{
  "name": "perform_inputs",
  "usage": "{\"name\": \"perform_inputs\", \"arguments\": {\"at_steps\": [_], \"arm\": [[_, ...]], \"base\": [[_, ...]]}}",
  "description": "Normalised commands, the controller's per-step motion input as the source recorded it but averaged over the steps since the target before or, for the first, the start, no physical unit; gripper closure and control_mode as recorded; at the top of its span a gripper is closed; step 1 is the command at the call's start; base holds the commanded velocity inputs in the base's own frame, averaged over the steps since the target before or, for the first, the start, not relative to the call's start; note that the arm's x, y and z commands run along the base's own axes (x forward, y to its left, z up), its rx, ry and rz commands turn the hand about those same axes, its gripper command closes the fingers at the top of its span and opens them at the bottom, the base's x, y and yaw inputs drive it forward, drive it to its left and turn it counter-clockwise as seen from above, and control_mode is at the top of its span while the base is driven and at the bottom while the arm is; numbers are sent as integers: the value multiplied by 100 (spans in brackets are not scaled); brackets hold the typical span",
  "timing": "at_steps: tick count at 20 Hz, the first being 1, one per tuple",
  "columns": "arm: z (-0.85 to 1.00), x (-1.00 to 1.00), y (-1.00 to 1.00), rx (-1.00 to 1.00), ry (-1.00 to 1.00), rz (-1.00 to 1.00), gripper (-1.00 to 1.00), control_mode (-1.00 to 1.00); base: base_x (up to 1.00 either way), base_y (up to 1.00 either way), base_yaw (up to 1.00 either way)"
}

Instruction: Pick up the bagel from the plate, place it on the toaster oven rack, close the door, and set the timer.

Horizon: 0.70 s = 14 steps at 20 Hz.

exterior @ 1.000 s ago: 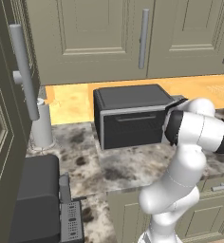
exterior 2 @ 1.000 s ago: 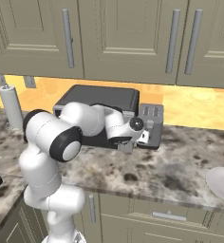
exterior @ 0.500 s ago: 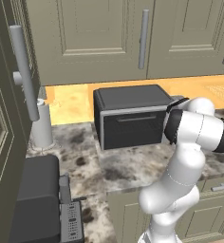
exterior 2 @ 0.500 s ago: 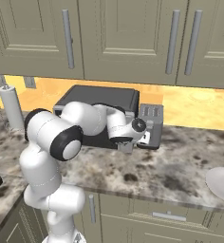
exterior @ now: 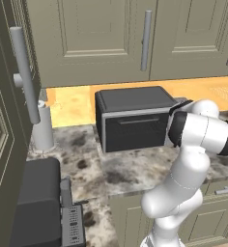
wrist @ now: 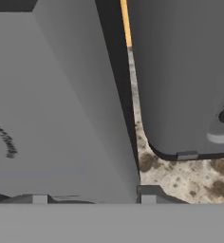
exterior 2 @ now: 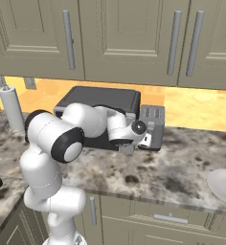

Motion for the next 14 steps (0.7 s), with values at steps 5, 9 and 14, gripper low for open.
{"name": "perform_inputs", "arguments": {"at_steps": [5, 9, 14], "arm": [[-77, 3, -96, 55, 39, 27, 100, -100], [-84, 0, -85, 58, 40, 31, 100, -100], [-84, 0, -81, 62, 41, 31, 100, -100]], "base": [[0, 0, 0], [0, 0, 0], [0, 0, 0]]}}
